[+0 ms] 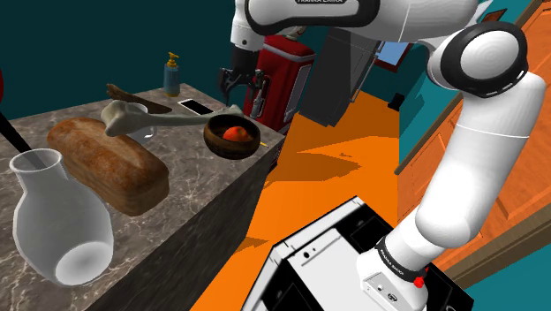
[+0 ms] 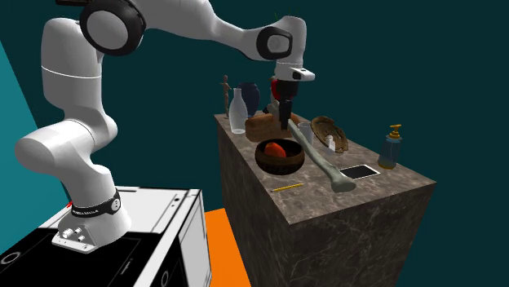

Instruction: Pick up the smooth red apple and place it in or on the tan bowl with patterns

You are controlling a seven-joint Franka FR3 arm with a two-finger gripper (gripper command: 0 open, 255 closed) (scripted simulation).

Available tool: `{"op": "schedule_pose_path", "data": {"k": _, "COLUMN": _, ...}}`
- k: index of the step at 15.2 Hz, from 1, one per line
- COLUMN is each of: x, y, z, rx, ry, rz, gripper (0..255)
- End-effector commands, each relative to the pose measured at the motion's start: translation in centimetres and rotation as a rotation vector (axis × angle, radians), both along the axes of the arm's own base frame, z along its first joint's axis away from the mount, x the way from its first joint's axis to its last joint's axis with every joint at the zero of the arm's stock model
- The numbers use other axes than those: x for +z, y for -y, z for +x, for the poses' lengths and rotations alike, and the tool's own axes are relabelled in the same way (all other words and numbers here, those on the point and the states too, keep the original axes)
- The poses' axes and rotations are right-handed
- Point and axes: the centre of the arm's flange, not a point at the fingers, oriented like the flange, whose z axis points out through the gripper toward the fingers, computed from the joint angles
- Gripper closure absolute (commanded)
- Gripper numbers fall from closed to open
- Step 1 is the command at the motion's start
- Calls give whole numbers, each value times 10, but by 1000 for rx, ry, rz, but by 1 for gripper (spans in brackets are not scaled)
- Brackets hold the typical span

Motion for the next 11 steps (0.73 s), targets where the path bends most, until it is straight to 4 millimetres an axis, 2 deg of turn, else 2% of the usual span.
{"op": "schedule_pose_path", "data": {"k": 1, "x": 21, "y": 0, "z": 2, "rx": 0, "ry": 0, "rz": 0, "gripper": 0}}
{"op": "schedule_pose_path", "data": {"k": 3, "x": 44, "y": 0, "z": 3, "rx": 0, "ry": 0, "rz": 0, "gripper": 0}}
{"op": "schedule_pose_path", "data": {"k": 11, "x": 44, "y": 0, "z": 3, "rx": 0, "ry": 0, "rz": 0, "gripper": 0}}
